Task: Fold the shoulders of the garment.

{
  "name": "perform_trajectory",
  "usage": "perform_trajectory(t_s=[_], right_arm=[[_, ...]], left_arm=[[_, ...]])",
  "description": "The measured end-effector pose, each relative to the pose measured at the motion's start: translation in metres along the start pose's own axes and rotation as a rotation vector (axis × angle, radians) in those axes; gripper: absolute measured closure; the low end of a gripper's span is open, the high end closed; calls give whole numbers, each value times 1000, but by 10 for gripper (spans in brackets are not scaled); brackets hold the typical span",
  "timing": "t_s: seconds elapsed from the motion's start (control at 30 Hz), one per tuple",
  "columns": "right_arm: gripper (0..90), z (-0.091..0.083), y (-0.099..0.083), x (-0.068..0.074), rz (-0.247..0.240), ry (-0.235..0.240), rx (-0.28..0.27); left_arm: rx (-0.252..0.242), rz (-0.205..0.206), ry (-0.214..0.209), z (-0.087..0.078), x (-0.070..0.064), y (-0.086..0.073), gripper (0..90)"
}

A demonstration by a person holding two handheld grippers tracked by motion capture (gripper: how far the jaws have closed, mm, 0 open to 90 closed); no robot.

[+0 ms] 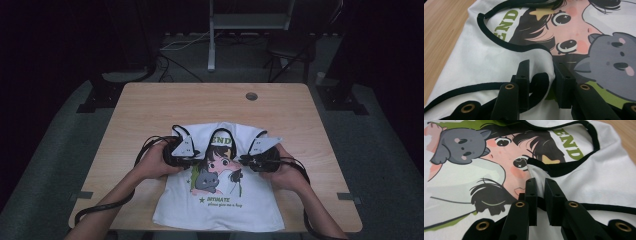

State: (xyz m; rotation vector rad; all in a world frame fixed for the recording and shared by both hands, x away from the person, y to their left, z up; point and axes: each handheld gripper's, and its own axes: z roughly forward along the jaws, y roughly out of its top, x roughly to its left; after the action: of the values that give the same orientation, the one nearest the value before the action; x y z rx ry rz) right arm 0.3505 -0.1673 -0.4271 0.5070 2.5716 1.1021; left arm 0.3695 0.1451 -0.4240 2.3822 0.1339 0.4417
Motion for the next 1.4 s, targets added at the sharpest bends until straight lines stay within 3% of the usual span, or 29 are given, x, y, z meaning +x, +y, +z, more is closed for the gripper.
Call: perform_trajectory(t_s=[0.43,0.63,1.2,1.4], right_arm=[[802,0,-4,0,-9,20,32],[783,1,-6,0,-1,23,31],[649,3,-12,0,71,15,15],[534,1,-13,-1,92,4,-12]], left_arm=[[5,-13,-24,2,-1,0,626],[-14,-50,-30,1,-1,-3,598],[-75,-147,-21,-6,-1,-14,489],[-98,-177,-3,-10,-2,-17,425]])
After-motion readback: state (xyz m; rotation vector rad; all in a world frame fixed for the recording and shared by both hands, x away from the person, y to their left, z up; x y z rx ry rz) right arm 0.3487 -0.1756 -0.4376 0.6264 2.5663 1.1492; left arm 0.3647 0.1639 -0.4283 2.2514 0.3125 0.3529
